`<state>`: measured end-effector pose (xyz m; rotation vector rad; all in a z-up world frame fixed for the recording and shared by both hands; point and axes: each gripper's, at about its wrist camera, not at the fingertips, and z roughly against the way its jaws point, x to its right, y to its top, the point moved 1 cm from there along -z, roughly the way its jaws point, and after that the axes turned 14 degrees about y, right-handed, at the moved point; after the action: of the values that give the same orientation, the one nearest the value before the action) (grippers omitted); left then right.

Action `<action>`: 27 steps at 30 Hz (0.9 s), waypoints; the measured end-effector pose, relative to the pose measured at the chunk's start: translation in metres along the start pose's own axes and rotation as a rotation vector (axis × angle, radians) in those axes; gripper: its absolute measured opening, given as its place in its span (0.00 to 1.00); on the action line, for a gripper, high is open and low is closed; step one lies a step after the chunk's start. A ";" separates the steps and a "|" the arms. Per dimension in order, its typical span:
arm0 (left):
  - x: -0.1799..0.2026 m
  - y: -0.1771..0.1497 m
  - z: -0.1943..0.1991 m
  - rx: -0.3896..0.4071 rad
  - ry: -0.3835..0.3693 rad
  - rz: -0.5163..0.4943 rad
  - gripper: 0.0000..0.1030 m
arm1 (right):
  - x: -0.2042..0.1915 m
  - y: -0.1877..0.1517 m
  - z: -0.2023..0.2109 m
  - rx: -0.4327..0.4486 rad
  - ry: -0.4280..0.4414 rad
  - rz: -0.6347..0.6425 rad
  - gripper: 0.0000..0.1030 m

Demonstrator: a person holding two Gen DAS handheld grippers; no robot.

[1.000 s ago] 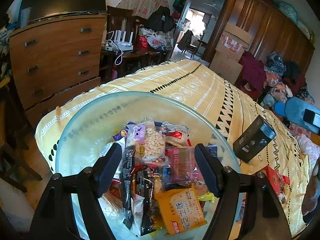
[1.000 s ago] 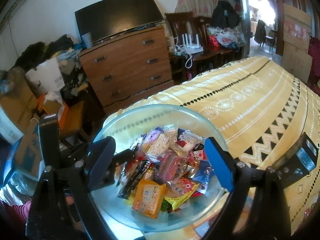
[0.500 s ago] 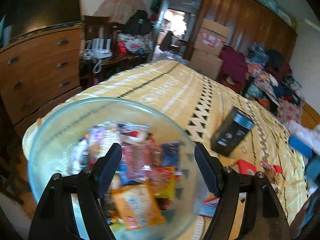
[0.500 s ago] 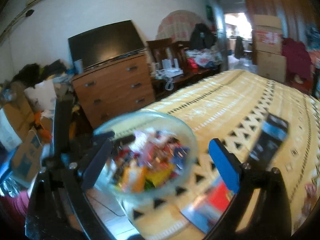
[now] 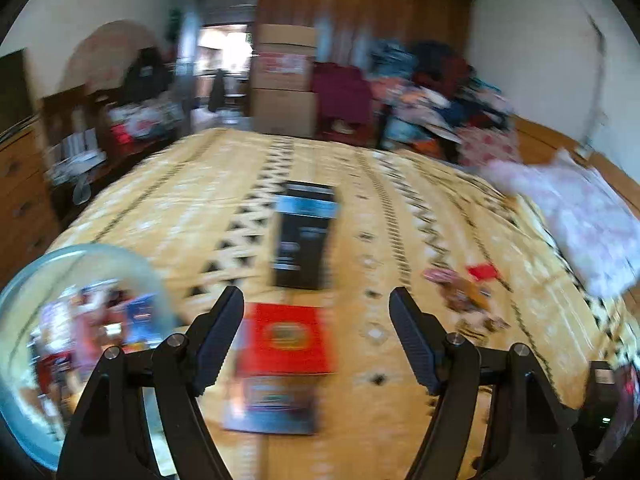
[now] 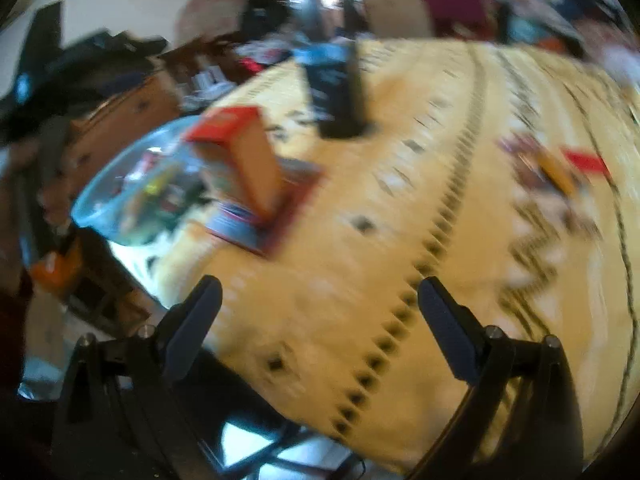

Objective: Organize snacks
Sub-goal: 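Move both tools back over the snacks on the bed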

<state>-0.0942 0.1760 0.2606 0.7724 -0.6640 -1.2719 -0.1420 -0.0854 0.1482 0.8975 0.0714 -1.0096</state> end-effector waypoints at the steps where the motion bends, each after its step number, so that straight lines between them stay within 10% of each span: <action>1: 0.020 -0.001 -0.002 -0.004 -0.026 -0.032 0.74 | 0.011 -0.008 0.006 -0.001 -0.013 -0.025 0.96; 7: 0.127 -0.032 -0.038 -0.092 -0.185 -0.167 0.74 | 0.071 -0.046 0.038 0.013 -0.071 -0.151 0.96; 15: 0.200 -0.115 -0.141 -0.263 -0.159 -0.284 0.74 | 0.137 -0.058 0.065 0.053 -0.100 -0.244 0.96; 27: 0.196 -0.179 -0.192 -0.288 -0.185 -0.274 0.83 | 0.277 0.092 0.019 0.073 -0.113 -0.188 0.79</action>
<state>-0.0087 -0.0119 0.0065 0.5229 -0.5173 -1.6631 0.0766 -0.2729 0.0957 0.9111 0.0241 -1.2431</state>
